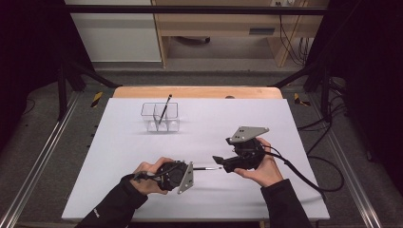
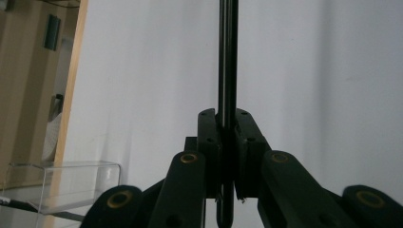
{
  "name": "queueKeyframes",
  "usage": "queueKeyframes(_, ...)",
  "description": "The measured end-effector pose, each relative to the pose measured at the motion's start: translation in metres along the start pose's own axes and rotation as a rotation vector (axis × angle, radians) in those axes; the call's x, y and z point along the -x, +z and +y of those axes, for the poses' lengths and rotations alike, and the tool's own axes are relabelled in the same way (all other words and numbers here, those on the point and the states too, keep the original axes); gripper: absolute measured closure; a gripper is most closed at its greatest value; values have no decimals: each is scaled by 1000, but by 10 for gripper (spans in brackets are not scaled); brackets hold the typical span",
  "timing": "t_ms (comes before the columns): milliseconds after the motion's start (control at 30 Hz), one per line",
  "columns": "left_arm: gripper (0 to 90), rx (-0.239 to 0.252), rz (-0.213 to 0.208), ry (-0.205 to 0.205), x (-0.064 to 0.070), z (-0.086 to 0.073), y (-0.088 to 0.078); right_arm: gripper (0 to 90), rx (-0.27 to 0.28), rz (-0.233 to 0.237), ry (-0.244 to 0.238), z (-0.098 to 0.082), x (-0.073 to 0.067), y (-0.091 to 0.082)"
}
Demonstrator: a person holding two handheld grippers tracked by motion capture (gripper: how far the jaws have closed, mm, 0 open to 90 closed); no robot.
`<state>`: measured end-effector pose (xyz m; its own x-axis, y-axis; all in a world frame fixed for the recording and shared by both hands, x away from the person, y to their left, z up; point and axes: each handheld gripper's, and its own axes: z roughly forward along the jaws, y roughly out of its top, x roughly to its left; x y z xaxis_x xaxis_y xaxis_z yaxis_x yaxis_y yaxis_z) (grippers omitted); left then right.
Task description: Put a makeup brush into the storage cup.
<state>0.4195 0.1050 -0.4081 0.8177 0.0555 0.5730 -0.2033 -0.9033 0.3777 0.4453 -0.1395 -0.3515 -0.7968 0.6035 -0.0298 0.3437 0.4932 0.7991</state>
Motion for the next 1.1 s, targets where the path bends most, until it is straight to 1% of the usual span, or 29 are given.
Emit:
queueKeyframes(167, 826, 22, 0, -82, -1, -6, -2, 181, 39, -16, 31, -8, 1, -6)
queueKeyframes(200, 826, 32, 1, -105, -1, -7, -1, 169, 48, -24, 33, -9, 0, -7)
queueKeyframes(300, 827, 41, 6, -158, -2, -11, -1, 144, 67, -32, 54, -15, 0, -9)
queueKeyframes(433, 827, 58, 13, -242, -2, -15, 1, 126, 92, -37, 76, -23, -2, -10)
queueKeyframes(500, 827, 71, 6, -285, -2, -18, 1, 120, 105, -37, 86, -27, -2, -11)
queueKeyframes(667, 827, 95, 8, -376, -1, -22, 1, 99, 144, -52, 122, -35, -3, -13)
queueKeyframes(767, 827, 106, 2, -425, 1, -24, 2, 86, 171, -61, 149, -41, -4, -11)
queueKeyframes(833, 826, 110, 3, -449, 2, -25, 3, 78, 181, -74, 159, -45, -4, -10)
queueKeyframes(867, 827, 115, 5, -468, 2, -26, 3, 75, 187, -78, 167, -47, -4, -9)
queueKeyframes(1000, 827, 134, 6, -534, 3, -29, 4, 72, 216, -80, 203, -54, -4, -6)
queueKeyframes(1100, 827, 166, -1, -601, 3, -32, 4, 68, 238, -91, 222, -57, -5, -3)
